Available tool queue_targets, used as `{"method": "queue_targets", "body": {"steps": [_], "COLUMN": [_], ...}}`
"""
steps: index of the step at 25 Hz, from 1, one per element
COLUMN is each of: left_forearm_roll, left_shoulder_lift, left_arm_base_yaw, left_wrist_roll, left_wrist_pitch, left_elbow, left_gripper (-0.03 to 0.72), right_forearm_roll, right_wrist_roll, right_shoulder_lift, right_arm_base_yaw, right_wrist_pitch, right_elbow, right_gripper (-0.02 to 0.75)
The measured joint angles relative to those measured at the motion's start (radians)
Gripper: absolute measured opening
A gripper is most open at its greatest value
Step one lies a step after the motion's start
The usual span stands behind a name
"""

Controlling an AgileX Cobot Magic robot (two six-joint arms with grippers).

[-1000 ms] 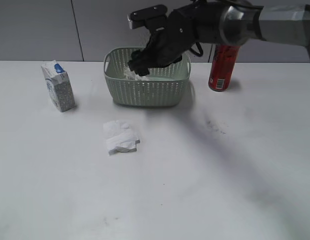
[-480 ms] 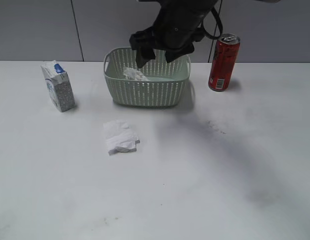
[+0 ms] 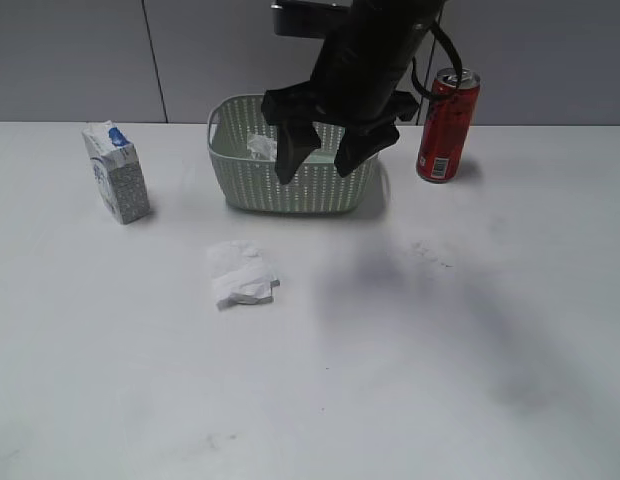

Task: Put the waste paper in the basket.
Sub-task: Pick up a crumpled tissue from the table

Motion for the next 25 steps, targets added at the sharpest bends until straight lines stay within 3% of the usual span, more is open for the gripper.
{"method": "queue_targets", "body": {"steps": [8, 14, 25], "left_forearm_roll": [0.000, 0.000, 0.000], "left_shoulder_lift": [0.000, 0.000, 0.214], "left_arm_base_yaw": [0.000, 0.000, -0.007], "left_wrist_roll": [0.000, 0.000, 0.000], "left_wrist_pitch": [0.000, -0.002, -0.078], "left_elbow": [0.000, 0.000, -0.072], "left_gripper": [0.499, 0.499, 0.499], "right_forearm_roll": [-0.016, -0.205, -0.237], "right_wrist_roll": [-0.058, -0.073, -0.075], "right_shoulder_lift": [-0.039, -0.156, -0.269], "right_arm_base_yaw": [0.000, -0.027, -0.300], "right_wrist_pitch": [0.063, 0.064, 0.067], "right_elbow": [0.000, 0.000, 0.000], "right_gripper": [0.552, 0.552, 0.552]}}
